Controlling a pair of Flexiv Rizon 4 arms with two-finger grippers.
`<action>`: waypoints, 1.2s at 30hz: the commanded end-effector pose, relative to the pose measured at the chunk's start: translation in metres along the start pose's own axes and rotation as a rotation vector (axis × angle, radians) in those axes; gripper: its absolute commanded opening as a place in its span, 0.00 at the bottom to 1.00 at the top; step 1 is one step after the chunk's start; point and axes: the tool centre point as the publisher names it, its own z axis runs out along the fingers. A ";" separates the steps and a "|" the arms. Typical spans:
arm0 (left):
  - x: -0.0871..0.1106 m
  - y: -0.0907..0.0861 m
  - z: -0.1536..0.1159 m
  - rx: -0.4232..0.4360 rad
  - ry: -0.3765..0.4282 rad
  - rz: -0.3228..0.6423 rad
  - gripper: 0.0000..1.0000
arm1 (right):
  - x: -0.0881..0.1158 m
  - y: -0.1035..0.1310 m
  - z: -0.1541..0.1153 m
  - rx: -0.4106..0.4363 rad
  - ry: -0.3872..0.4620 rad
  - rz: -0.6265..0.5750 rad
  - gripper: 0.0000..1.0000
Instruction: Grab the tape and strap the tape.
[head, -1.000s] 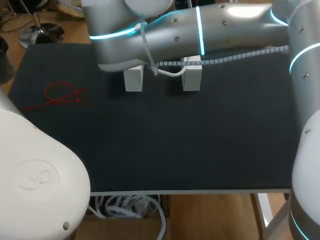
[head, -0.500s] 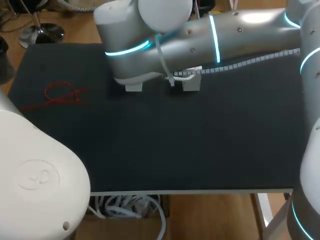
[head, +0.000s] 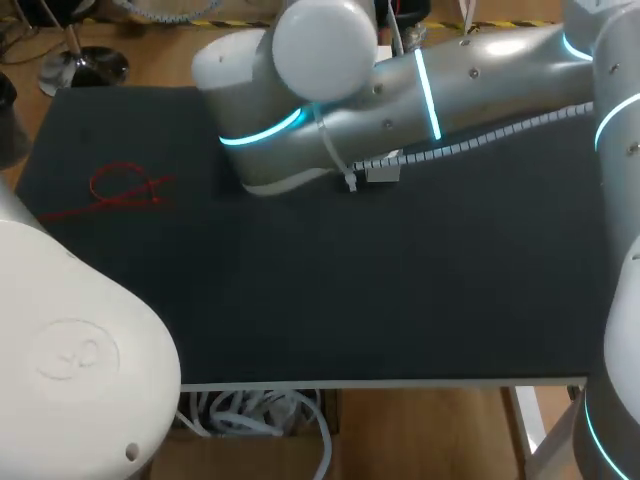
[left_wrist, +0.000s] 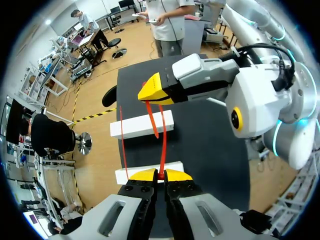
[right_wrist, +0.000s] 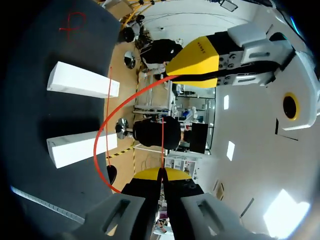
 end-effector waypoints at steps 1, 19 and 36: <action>-0.001 -0.001 -0.001 -0.005 0.002 -0.001 0.00 | 0.006 0.008 0.003 0.021 -0.026 0.010 0.00; -0.001 -0.001 -0.001 -0.005 0.002 -0.001 0.00 | -0.001 0.016 0.003 0.013 -0.170 0.128 0.00; -0.001 -0.001 -0.001 -0.005 0.002 -0.001 0.00 | -0.012 0.014 -0.003 -0.116 -0.022 0.383 0.00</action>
